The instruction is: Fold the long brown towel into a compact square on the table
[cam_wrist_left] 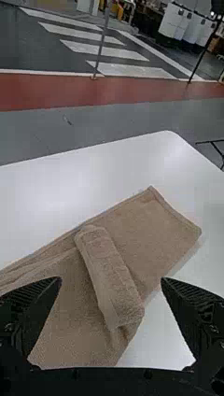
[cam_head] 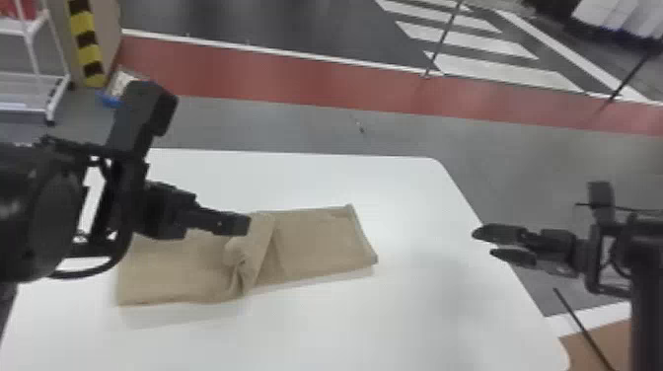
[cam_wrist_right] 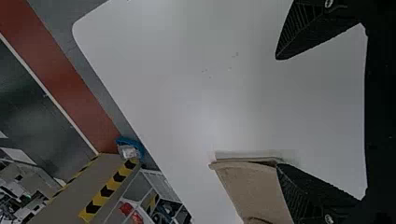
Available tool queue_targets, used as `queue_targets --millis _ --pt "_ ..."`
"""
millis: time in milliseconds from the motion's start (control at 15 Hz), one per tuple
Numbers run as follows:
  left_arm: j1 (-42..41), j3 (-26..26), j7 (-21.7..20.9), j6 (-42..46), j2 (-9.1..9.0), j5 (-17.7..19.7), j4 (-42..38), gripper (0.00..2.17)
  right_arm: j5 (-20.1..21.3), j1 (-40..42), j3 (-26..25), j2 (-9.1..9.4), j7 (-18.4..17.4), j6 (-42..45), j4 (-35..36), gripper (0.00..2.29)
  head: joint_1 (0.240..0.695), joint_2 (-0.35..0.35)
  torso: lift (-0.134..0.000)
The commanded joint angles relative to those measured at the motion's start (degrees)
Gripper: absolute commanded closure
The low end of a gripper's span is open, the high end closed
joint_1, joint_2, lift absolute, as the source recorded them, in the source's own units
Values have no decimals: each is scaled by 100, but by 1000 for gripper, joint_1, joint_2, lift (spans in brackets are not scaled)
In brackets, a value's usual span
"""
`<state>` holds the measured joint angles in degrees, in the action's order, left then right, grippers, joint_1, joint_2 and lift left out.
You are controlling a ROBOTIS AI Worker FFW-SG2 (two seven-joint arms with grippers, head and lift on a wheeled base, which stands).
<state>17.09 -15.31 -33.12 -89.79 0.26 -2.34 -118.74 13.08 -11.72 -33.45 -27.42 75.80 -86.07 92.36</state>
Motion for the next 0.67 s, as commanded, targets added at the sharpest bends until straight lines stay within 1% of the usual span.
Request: queue_targets --millis 0,67,133,200,267,333,467,533,600 --pt "-408 547 -72 -24 -41 -56 -351 36 -104 -14 366 484 -188 -401 889 53 695 -350 -124" --pt "-602 890 -151 -24 -41 -21 -492 36 -113 -58 656 695 -364 -401 1328 53 695 -350 -124" --pt "-698 1197 -204 -24 -41 59 -518 36 -104 -181 928 870 -531 -401 1592 53 695 -350 -124" --pt "-769 1611 -248 -24 0 217 -562 36 -69 -366 1201 1152 -681 -401 1767 53 695 -350 -124" --pt "-857 1936 -248 -24 141 393 -562 36 -60 -515 1412 1398 -839 -401 1838 53 695 -350 -124" --pt "-962 2358 -256 -24 361 586 -562 39 -43 -700 1640 1705 -1023 -401 1838 53 695 -281 -124" --pt "-1164 3008 -344 -24 704 911 -509 39 80 -928 2124 2391 -1384 -401 1741 53 695 -161 -124" --pt "-1243 3166 -415 -24 862 981 -483 39 221 -981 2396 2611 -1498 -401 1662 53 695 -98 -124" --pt "-1340 3280 -503 -24 985 999 -483 39 203 -1078 2651 2748 -1709 -401 1592 53 695 -47 -124"
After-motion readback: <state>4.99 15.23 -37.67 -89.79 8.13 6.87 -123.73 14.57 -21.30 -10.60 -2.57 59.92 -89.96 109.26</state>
